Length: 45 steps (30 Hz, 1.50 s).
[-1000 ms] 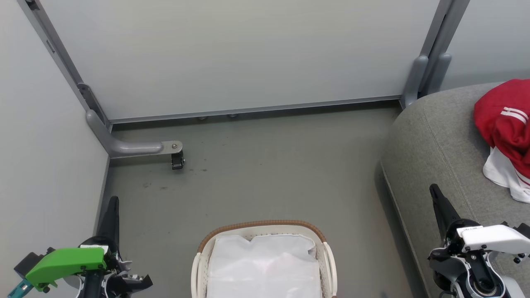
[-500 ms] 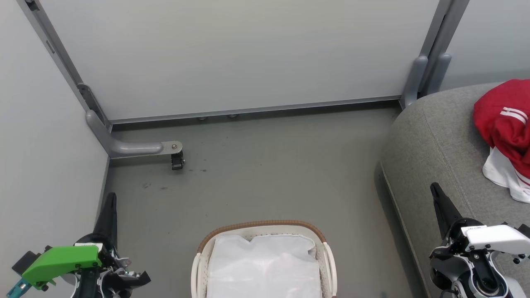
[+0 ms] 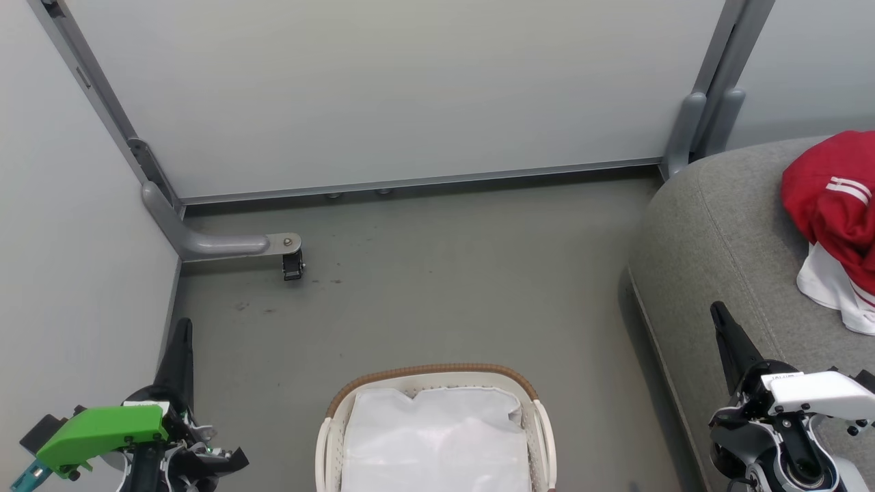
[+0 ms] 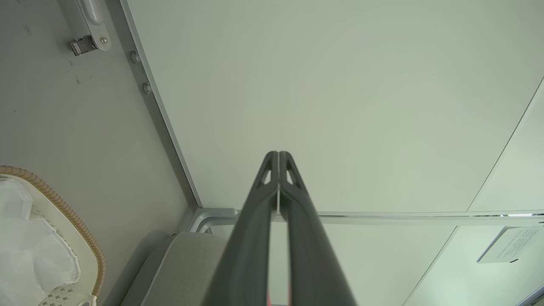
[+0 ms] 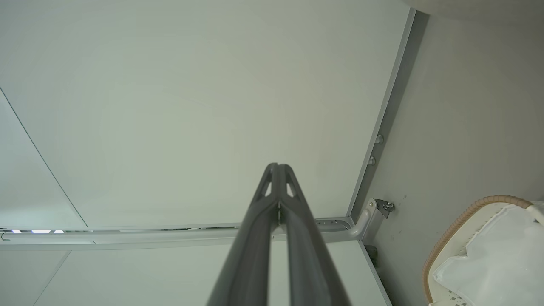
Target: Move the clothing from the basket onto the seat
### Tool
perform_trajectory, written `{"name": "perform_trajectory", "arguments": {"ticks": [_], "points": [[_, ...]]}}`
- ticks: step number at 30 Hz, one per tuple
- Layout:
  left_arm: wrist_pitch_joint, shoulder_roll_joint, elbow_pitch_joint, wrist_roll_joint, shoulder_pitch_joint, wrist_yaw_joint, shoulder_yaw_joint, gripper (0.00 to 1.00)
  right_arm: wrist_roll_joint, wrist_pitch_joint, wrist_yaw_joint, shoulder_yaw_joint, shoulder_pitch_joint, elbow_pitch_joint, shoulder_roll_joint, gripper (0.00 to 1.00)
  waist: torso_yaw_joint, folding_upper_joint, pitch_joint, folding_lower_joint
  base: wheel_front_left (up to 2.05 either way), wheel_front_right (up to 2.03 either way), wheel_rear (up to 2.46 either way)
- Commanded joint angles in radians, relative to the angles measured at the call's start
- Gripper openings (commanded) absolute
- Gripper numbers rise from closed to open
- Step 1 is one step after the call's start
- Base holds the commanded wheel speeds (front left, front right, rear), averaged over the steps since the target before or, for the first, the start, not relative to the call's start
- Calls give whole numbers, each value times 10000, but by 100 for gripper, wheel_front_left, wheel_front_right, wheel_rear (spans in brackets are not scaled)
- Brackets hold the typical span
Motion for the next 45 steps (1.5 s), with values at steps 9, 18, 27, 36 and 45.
{"name": "perform_trajectory", "arguments": {"ticks": [9,18,27,36,45], "points": [[33,22,-18,-30,-106,-58,26,0,33,32,0,-23,106,-33,-59,0,0,0,0,0,0,0,0],[32,22,-17,-30,-106,-58,25,0,33,32,0,-23,106,-33,-59,0,0,0,0,0,0,0,0],[32,23,-17,-31,-106,-58,25,0,35,31,0,-22,106,-33,-59,0,0,0,0,0,0,0,0],[33,23,-18,-31,-106,-56,24,0,33,31,0,-22,106,-33,-60,0,0,0,0,0,0,0,0],[31,23,-18,-31,-106,-56,24,0,34,31,0,-22,106,-33,-60,0,0,0,0,0,0,0,0]]}}
